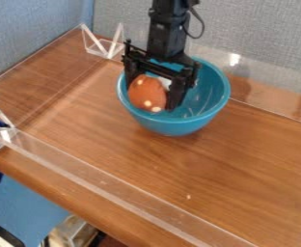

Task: Remove the mushroom from inside the blue bowl and put it on the table

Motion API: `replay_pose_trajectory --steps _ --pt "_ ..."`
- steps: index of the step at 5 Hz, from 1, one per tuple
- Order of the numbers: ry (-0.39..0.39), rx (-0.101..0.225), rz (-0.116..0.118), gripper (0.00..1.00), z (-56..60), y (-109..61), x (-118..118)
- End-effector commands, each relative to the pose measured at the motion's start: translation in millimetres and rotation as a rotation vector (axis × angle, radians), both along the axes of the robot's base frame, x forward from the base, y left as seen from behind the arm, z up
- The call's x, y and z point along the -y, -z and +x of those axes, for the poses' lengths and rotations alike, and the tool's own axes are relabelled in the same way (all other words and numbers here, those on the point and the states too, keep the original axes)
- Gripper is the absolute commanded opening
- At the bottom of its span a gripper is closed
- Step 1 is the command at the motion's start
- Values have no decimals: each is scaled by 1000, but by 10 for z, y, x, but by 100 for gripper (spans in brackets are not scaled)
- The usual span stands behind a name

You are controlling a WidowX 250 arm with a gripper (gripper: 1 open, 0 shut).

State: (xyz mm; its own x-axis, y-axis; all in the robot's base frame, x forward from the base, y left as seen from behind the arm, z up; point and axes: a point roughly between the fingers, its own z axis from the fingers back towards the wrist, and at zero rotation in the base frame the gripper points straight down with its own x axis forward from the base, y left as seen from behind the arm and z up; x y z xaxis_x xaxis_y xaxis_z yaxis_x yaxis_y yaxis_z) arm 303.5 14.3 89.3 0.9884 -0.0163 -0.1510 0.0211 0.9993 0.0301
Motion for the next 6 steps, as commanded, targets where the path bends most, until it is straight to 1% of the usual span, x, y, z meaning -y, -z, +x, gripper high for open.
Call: replay_pose_trajectory --steps 1,2,3,4,5,6 --pt "-27 54 7 0 106 -174 -24" --pt "-30 81 3 0 86 -379 47" --pt "-51 106 0 0 149 -593 49" --pt "-64 158 -12 0 169 -956 88" --pt "-27 171 -28 0 49 -998 298" --pt "159 146 -49 0 -169 -909 730"
